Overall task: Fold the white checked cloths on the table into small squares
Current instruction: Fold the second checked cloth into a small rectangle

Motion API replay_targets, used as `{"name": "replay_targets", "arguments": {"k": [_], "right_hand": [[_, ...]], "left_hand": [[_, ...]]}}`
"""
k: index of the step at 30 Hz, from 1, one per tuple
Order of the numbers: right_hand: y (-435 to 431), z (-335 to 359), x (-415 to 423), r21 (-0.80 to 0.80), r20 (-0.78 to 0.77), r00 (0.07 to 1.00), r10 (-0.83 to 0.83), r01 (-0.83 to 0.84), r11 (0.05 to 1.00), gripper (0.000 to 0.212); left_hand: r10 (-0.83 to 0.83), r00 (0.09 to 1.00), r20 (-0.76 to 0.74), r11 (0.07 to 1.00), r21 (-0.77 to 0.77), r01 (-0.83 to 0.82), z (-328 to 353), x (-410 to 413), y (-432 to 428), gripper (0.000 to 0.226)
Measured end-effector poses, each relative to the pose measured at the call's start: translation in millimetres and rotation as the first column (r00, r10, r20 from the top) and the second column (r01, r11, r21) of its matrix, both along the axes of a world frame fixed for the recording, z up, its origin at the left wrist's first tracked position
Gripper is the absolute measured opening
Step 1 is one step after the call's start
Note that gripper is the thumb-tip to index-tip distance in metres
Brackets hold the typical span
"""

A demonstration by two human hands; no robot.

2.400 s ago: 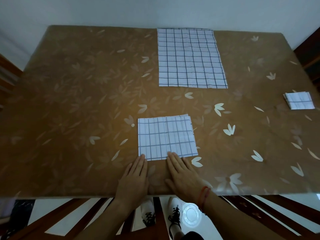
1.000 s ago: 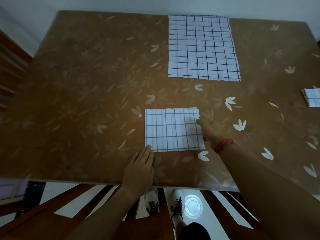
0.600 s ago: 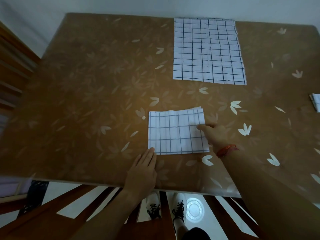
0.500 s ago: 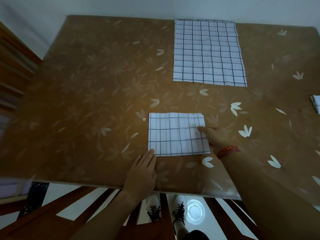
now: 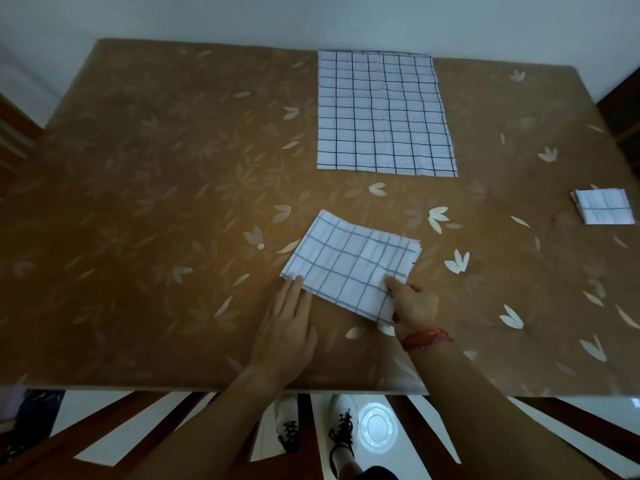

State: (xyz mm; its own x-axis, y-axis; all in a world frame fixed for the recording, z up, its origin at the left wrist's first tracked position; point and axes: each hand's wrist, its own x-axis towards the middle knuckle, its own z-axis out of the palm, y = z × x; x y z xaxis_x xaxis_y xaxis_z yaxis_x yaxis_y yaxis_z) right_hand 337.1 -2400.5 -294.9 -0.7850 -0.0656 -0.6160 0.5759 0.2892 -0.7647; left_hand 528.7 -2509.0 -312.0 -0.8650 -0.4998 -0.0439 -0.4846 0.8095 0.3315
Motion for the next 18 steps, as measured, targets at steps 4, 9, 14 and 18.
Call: {"name": "replay_targets", "arguments": {"k": [4,9,14,18], "right_hand": [[44,-100,6,-0.099,0.191,0.976,-0.101,0.121,0.988,0.029],[53,-75,30,-0.313,0.371,0.903,0.217,-0.098,0.945,0.031],[35,-2,35,-0.241,0.077,0.826,0.559,-0.528,0.814,0.033],[58,-16,22,0.062,-0.057,0.734,0.677,-0.674,0.736,0.04]], "left_hand": [[-0.037,0.999,-0.012,0.999,0.029,0.037,-2,-14,7,0.066],[-0.067,0.998,0.007,0.997,0.037,0.067,-9,-21,12,0.063],[-0.085,0.996,0.032,0.996,0.002,0.085,-15,-14,9,0.055],[-0.104,0.995,-0.001,0.992,0.069,0.104,-22,-3,6,0.055]]}}
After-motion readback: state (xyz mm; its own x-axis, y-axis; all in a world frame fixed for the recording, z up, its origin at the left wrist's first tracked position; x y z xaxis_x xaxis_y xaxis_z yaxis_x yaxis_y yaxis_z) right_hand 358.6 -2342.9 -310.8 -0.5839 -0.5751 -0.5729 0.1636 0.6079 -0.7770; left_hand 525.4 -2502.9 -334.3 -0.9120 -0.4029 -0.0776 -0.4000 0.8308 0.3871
